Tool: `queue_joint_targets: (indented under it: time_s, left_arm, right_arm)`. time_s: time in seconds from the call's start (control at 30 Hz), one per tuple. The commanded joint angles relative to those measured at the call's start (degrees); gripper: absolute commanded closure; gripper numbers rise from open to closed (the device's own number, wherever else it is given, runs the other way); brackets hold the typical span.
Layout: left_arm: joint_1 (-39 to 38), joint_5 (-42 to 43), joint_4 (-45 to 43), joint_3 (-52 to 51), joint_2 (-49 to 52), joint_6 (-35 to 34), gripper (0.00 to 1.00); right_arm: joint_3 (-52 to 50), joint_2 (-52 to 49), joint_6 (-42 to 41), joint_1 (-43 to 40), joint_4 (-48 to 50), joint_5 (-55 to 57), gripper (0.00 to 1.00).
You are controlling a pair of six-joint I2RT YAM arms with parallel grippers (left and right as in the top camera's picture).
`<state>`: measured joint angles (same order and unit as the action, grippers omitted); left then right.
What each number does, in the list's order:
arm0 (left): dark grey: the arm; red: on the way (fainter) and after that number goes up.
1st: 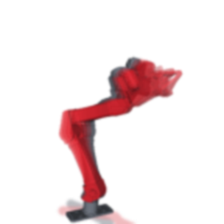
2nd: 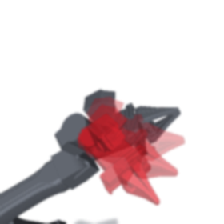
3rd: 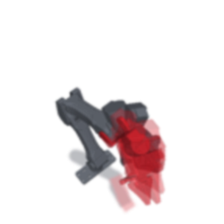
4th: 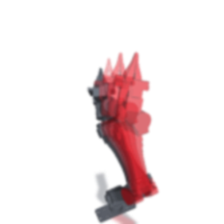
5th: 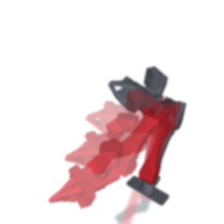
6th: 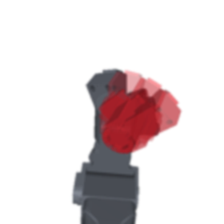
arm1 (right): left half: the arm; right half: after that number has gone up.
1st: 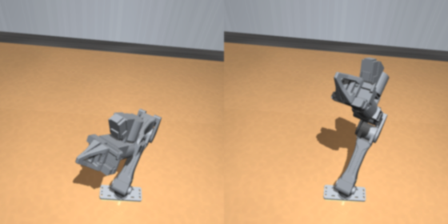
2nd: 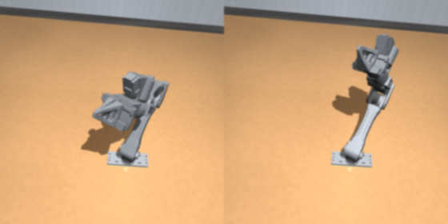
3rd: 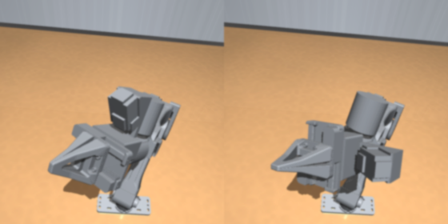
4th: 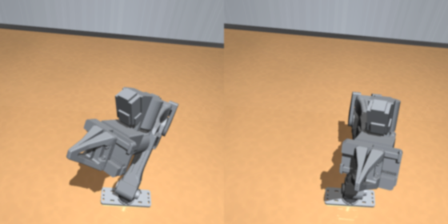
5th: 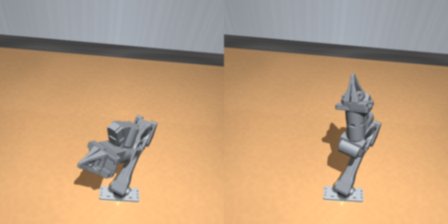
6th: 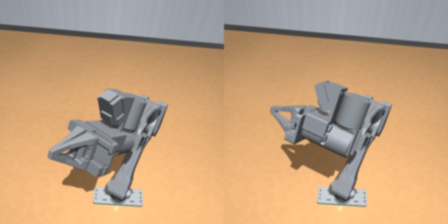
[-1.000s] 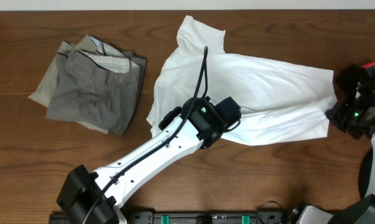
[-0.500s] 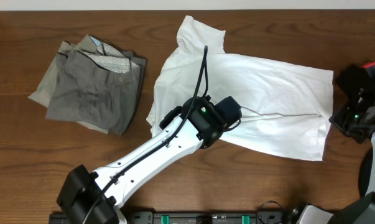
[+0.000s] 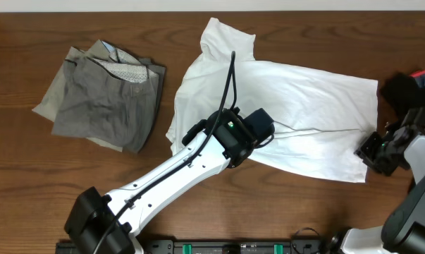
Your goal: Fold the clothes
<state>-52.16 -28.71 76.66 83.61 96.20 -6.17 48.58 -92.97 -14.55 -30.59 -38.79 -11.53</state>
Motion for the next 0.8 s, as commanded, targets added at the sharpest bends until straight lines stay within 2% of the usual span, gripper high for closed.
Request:
queue_joint_targets:
  time_s: [0.0,0.2,0.3,0.37,0.5,0.63,0.77]
  left_arm:
    - [0.35,-0.72,0.15,1.18,-0.98,-0.31,0.94]
    - [0.35,-0.70,0.15,1.18,-0.98,-0.31,0.94]
    - [0.35,-0.72,0.15,1.18,-0.98,-0.31,0.94]
    - [0.35,-0.72,0.17,1.18,-0.98,-0.31,0.94]
    - [0.35,-0.72,0.20,1.18,-0.98,-0.31,0.94]
    - [0.35,-0.70,0.17,1.18,-0.98,-0.31,0.94]
    - [0.35,-0.72,0.17,1.18,-0.98,-0.31,0.94]
  right_arm:
    - [-1.86,-0.50,-0.63,-0.42,2.05,0.52,0.68]
    - [-3.91,-0.50,0.94,-0.42,6.10,-2.38,0.67]
    - [-3.91,-0.48,2.86,-0.42,6.21,-7.69,0.80]
    - [-3.89,-0.46,2.84,-0.42,5.64,-8.96,0.85]
    - [-3.61,-0.35,2.80,-0.57,4.07,-9.92,0.85]
    - [-2.67,-0.17,2.82,-0.63,2.49,-9.94,0.97]
    - [-1.92,0.63,4.72,-0.63,2.86,-17.05,0.99]
